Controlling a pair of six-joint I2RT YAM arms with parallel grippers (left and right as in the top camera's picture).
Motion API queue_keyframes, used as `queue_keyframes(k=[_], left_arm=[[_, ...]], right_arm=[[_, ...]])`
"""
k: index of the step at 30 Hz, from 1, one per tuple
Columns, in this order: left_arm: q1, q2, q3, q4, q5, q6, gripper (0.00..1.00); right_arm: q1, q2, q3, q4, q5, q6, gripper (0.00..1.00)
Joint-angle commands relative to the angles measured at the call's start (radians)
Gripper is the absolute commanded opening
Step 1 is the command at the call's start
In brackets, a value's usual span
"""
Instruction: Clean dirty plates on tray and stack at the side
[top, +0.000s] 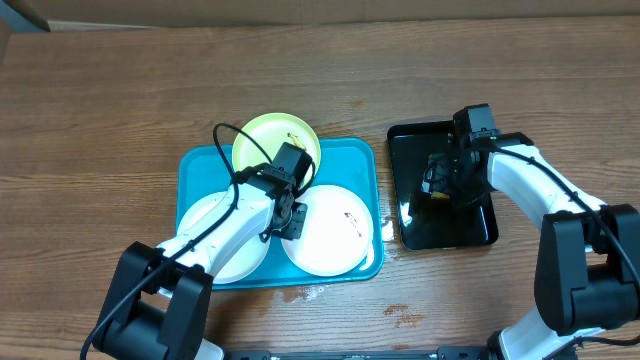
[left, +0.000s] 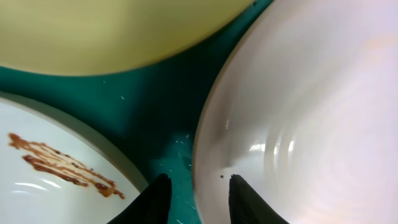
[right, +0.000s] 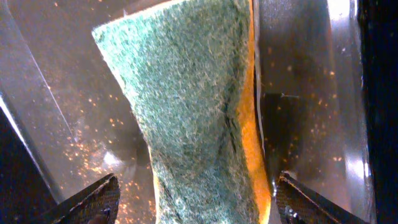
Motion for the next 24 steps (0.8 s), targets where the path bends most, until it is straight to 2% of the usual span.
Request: queue_keyframes(k=[1,8,15,19,22,24], left_arm=[[-0.001,0.009,0.008,-0.001,0.047,-0.087,0.31],[-0.001,0.009,0.005,0.050,0.047,-0.087,0.29],[-0.001,0.009,0.005,0.056,0.029,-0.087,0.29],[-0.001,0.009,0.005,0.056,0.029,-0.087,0.29],[-0.001,0.009,0.005,0.058,0.029,-0.087,0.29],[-0.001,0.009,0.005,0.058,0.029,-0.087,0.30]], right_arm=[[0.002,-0.029,0.016,-0.018,-0.003,-0.003,0.81],[0.002,-0.026,0.014,-0.048,-0.002,0.001,0.78],[0.002,-0.023,0.014,0.073,0.032,0.000,0.76],[0.002,-0.021,0.014,0.066,0.032,0.000,0.76],[0.002,-0.021,-0.009,0.067,0.031,0.001,0.69],[0.002,-0.021,-0.027,0.071,0.031,0.001,0.58]])
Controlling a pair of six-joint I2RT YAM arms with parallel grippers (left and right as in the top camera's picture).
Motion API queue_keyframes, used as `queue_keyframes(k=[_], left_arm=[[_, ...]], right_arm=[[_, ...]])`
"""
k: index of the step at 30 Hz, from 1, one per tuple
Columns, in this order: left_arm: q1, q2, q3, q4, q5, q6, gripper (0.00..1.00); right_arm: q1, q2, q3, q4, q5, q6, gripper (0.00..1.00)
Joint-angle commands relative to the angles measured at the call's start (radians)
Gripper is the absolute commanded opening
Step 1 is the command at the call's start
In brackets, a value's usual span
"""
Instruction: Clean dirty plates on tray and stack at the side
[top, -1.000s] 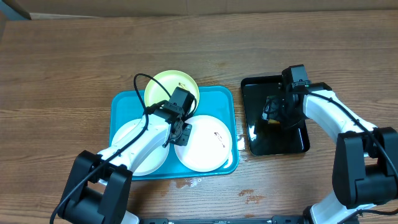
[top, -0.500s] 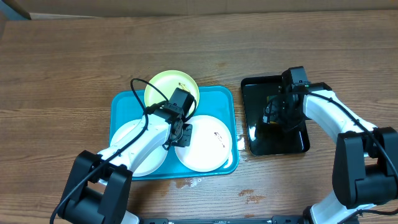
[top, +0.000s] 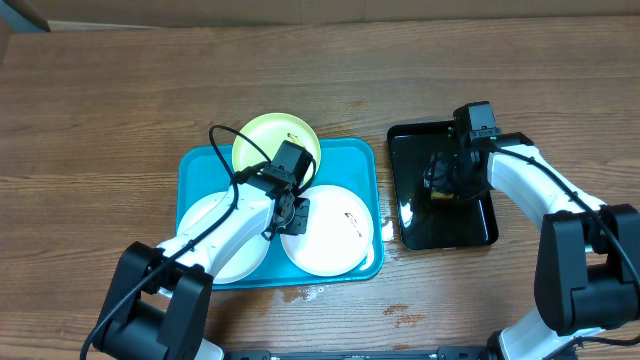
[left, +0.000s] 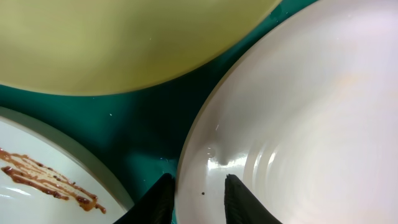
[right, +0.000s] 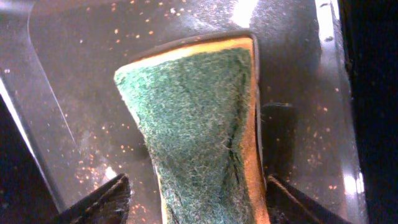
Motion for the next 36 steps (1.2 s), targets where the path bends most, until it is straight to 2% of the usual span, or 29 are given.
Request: queue_keyframes(k=[1,3,4,8,9,10,11,12,13,18,25,26,27,30,31,32,33,35,36], left_arm=[[-0.001,0.009,0.006,0.006,-0.002,-0.014,0.30],[-0.001,0.009,0.006,0.007,-0.002,-0.014,0.30],[-0.001,0.009,0.006,0.007,-0.002,-0.014,0.31],[-0.001,0.009,0.006,0.007,-0.002,-0.014,0.31],[-0.001,0.009,0.006,0.007,-0.002,-0.014,0.31],[-0.001,0.009,0.006,0.006,-0.002,-0.014,0.31],[-0.001,0.009,0.006,0.006,-0.002,-0.014,0.31],[-0.001,0.009,0.006,0.006,-0.002,-0.014,0.33],[-0.001,0.009,0.006,0.006,-0.002,-0.014,0.34],[-0.001,0.009,0.006,0.007,-0.002,-0.014,0.35],[-0.001,0.009,0.006,0.007,-0.002,-0.014,0.34],[-0.001,0.009,0.006,0.006,-0.002,-0.014,0.34],[-0.001,0.009,0.006,0.006,-0.002,-0.014,0.34],[-0.001,0.009,0.006,0.006,-0.002,-0.014,0.30],[-0.001,0.009,0.006,0.006,-0.002,-0.014,0.30],[-0.001,0.009,0.006,0.006,-0.002,-0.014,0.31],[-0.001,0.009,0.006,0.004,-0.002,-0.013,0.31],[-0.001,0.009,0.006,0.001,-0.002,-0.013,0.36],[-0.001,0.009,0.006,-0.001,-0.002,-0.014,0.37]], right_arm=[[0.002,-0.021,-0.034,0.010,0.013,-0.004,0.49],[0.002,-0.021,-0.038,0.014,0.014,-0.004,0.28],[0.002,-0.021,-0.038,0.018,0.014,-0.004,0.22],[0.002,-0.021,-0.035,0.047,0.014,-0.005,0.20],[0.002,-0.022,-0.027,0.046,0.014,-0.005,0.22],[0.002,-0.022,-0.014,0.040,0.014,-0.005,0.34],[0.002,-0.022,0.002,0.034,0.014,-0.005,0.50],[0.002,-0.023,0.021,0.024,0.013,-0.005,0.61],[0.002,-0.023,0.042,0.014,0.014,-0.005,0.67],[0.002,-0.022,0.078,0.041,0.018,-0.008,0.78],[0.002,0.010,0.003,0.167,0.084,-0.007,0.77],[0.002,0.013,-0.008,0.179,0.084,-0.007,0.76],[0.002,0.016,-0.017,0.190,0.084,-0.007,0.68],[0.002,0.016,-0.021,0.213,0.085,-0.008,0.27],[0.002,0.016,-0.018,0.219,0.084,-0.008,0.25],[0.002,0.016,-0.003,0.216,0.083,-0.008,0.41],[0.002,0.013,0.011,0.204,0.076,-0.008,0.51],[0.002,0.005,0.045,0.166,0.054,-0.007,0.65],[0.002,0.000,0.064,0.141,0.043,-0.008,0.68]])
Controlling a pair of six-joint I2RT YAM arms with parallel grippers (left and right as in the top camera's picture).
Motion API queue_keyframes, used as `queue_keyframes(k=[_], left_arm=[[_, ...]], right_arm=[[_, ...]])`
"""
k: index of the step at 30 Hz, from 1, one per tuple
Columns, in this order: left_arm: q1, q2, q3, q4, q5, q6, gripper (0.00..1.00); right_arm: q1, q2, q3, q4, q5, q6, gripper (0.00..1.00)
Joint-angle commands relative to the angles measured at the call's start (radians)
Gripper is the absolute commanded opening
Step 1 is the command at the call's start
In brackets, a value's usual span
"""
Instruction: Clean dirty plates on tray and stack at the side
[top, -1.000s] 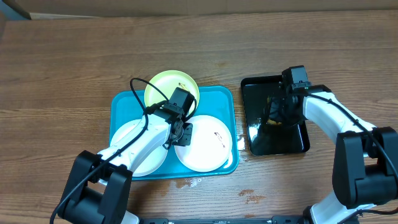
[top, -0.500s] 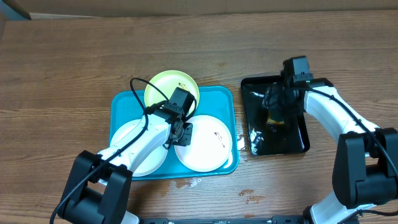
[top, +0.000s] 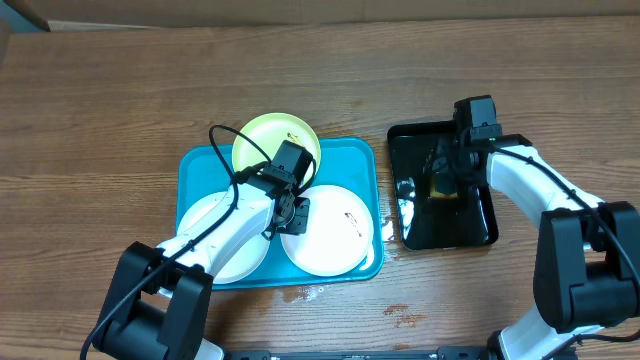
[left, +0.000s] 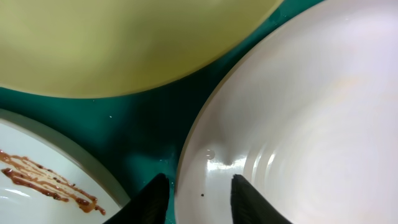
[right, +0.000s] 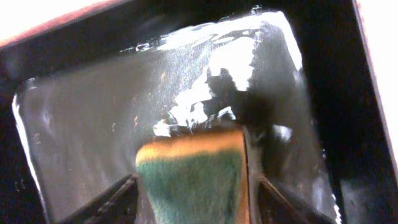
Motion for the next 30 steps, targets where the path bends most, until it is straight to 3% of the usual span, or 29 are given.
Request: queue_keyframes(k=[1,3,7,11,14,30], left_arm=[[-0.001,0.009,0.006,-0.006,-0.002,-0.013,0.38],[-0.001,0.009,0.006,-0.009,-0.001,-0.013,0.38],[-0.001,0.009,-0.003,-0.010,0.001,-0.014,0.38],[-0.001,0.009,-0.014,0.003,0.001,-0.013,0.36],[-0.001,0.009,-0.014,0.002,0.000,-0.013,0.27],[-0.001,0.009,-0.052,0.045,-0.028,-0.013,0.27]], right_arm=[[0.002,-0.017,0.090,-0.069,-0.036,0.000,0.70],[0.002,-0.025,0.130,-0.145,-0.037,0.000,0.77],[0.002,-0.024,0.095,-0.249,-0.037,0.002,0.75],[0.002,-0.024,0.046,-0.239,-0.037,0.003,0.73],[0.002,-0.024,0.023,-0.220,-0.037,0.003,0.71],[0.003,-0.024,-0.044,-0.149,-0.057,0.003,0.63]])
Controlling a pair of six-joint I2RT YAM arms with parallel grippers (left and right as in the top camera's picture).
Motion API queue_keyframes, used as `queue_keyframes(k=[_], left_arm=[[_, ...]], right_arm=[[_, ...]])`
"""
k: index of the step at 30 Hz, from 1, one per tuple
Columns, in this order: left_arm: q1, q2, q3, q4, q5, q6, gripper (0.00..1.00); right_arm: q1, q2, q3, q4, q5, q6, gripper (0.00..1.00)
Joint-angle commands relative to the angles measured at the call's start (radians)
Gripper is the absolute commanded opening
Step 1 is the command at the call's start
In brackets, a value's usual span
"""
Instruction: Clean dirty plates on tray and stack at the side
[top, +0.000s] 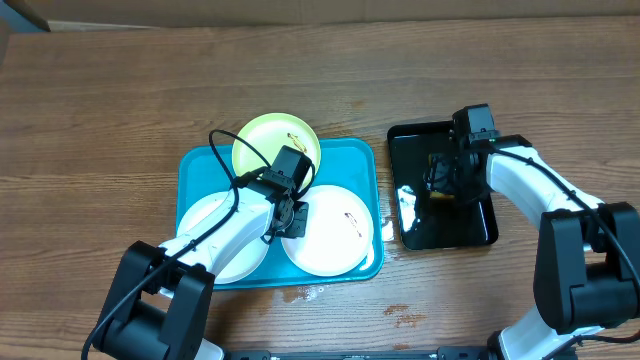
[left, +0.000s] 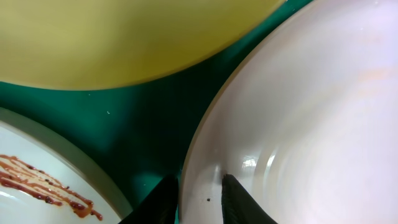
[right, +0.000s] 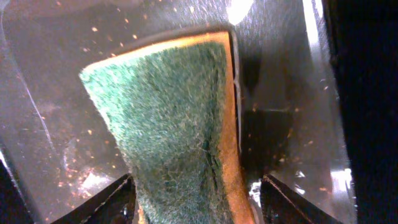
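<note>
On the teal tray lie three plates: a yellow-green one at the back, a white one with brown sauce at the left, and a white one with small marks at the right. My left gripper is shut on the right plate's near-left rim, one finger on each side, as the left wrist view shows. My right gripper is shut on a green-and-orange sponge, held low in the wet black tray.
The black tray holds a film of water with glints and specks. Water drops lie on the wooden table in front of the teal tray. The yellow-green plate and sauced plate crowd the left gripper.
The right gripper has come back down with the sponge, which now fills its view close to the wet tray floor. The left fingers stand a little closer together on the plate rim.
The left gripper's fingers stayed astride the right white plate's rim throughout, the gap narrowing at the end. The right gripper kept hold of the sponge: low in the black tray at first, slightly higher after, well above the water a second ago, low again now.
</note>
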Motion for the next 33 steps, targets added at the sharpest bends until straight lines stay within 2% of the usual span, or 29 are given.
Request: queue_keyframes(k=[1,2,3,4,5,9,12,14,21,29,33], left_arm=[[-0.001,0.009,-0.010,0.004,-0.019,-0.010,0.27],[-0.001,0.009,-0.010,0.004,-0.019,-0.010,0.27],[-0.001,0.009,-0.010,0.004,-0.019,-0.010,0.27],[-0.001,0.009,-0.010,0.004,-0.019,-0.010,0.27],[-0.001,0.009,-0.010,0.004,-0.019,-0.010,0.27],[-0.001,0.009,-0.010,-0.001,-0.019,-0.010,0.28],[-0.001,0.009,-0.010,0.000,-0.021,-0.010,0.31],[-0.001,0.009,-0.010,-0.001,-0.034,-0.010,0.31],[-0.001,0.009,-0.013,0.000,-0.036,-0.010,0.31],[-0.001,0.031,-0.014,0.003,-0.039,-0.010,0.30],[-0.001,0.066,-0.014,0.011,-0.043,-0.009,0.20]], right_arm=[[0.003,-0.020,-0.019,0.010,-0.023,-0.002,0.61],[0.003,-0.020,-0.019,0.014,-0.026,-0.002,0.51],[0.003,-0.020,-0.019,0.018,-0.026,-0.002,0.33],[0.003,-0.020,-0.019,0.017,-0.026,-0.002,0.22],[0.003,-0.020,-0.018,0.013,-0.026,-0.002,0.20],[0.003,-0.021,0.035,-0.058,-0.037,-0.002,0.37],[0.003,-0.021,0.119,-0.115,-0.036,-0.005,0.59],[0.003,-0.021,0.130,-0.100,-0.032,-0.025,0.68],[0.003,-0.007,0.052,0.018,0.009,-0.031,0.68],[0.003,-0.007,-0.025,0.111,0.005,-0.031,0.61],[0.003,-0.007,-0.025,0.097,-0.043,-0.031,0.62]])
